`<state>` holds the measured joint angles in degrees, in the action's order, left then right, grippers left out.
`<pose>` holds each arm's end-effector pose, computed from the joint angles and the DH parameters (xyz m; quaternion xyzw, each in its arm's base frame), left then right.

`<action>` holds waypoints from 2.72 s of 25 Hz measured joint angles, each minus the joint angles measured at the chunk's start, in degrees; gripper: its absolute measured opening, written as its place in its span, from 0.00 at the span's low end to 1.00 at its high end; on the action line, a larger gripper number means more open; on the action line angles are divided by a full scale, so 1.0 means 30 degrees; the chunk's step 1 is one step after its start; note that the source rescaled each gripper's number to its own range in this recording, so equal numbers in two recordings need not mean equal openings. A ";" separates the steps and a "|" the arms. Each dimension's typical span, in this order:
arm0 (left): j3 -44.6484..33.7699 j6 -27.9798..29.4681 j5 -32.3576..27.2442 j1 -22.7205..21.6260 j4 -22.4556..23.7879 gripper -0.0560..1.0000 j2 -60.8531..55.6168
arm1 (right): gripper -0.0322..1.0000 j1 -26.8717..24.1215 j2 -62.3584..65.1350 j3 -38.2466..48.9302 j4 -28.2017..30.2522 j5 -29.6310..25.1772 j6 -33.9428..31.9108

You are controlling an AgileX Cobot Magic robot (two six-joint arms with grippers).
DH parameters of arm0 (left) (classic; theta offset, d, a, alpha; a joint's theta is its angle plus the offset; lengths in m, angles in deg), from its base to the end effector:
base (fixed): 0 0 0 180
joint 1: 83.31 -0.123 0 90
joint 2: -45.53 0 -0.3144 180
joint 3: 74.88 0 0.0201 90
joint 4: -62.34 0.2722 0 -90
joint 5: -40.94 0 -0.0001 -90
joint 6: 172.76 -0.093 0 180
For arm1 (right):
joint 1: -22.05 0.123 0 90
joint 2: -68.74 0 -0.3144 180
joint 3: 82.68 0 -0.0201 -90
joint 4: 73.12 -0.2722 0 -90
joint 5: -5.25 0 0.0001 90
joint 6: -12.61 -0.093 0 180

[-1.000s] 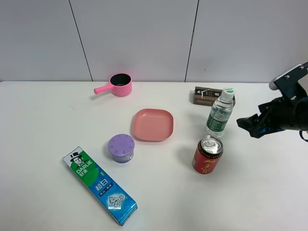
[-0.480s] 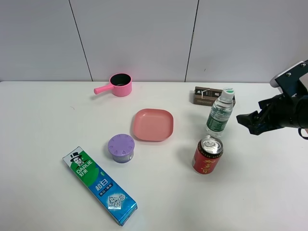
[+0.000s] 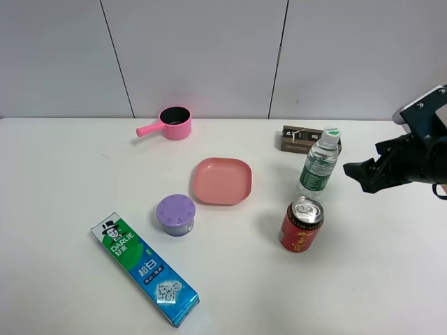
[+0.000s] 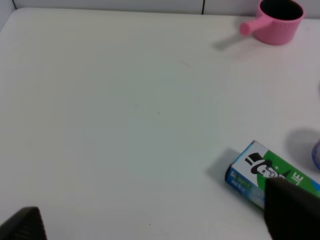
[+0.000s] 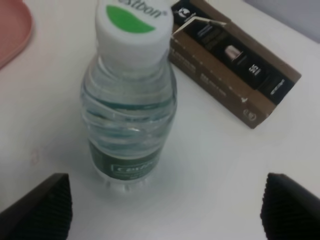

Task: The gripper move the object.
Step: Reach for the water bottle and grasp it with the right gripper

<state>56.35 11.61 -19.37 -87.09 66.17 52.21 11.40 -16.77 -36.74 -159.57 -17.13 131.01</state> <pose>-0.0162 0.0043 0.2901 -0.0616 0.8442 0.0307 0.5316 0.2578 -0.0124 0.2128 -0.2444 0.8690 0.0220 0.4297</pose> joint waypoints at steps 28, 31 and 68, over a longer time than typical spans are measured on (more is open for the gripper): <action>0.0000 0.0000 0.0000 0.0000 0.0000 1.00 0.0000 | 1.00 0.0000 -0.5804 -0.1445 -0.4451 -0.2210 0.6979; 0.0000 0.0000 0.0000 0.0000 0.0000 1.00 0.0000 | 1.00 0.0000 -0.5804 -0.2016 -0.4472 -0.2447 0.6895; 0.0000 0.0000 0.0000 0.0000 -0.0018 1.00 0.0000 | 0.03 0.1950 -0.8511 -0.4120 -0.4500 -0.3337 0.6991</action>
<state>56.35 11.61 -19.37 -87.09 66.12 52.21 17.25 -42.31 -49.10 -173.07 -27.14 151.99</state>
